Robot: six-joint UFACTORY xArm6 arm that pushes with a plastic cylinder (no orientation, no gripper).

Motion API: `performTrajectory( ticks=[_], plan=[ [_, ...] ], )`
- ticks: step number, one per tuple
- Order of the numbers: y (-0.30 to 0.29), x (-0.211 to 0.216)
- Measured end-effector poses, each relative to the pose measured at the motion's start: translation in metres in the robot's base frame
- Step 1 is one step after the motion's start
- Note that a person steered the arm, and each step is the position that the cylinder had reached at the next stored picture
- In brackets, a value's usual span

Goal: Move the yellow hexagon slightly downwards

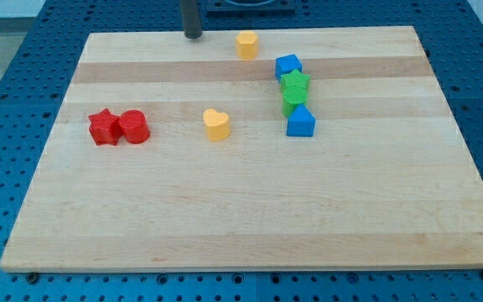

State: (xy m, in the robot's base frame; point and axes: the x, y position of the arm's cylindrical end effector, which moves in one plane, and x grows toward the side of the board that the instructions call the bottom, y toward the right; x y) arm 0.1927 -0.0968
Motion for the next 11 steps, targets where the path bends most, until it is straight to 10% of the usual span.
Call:
performTrajectory(
  ticks=[11],
  plan=[
    [0.116,0.046]
  ],
)
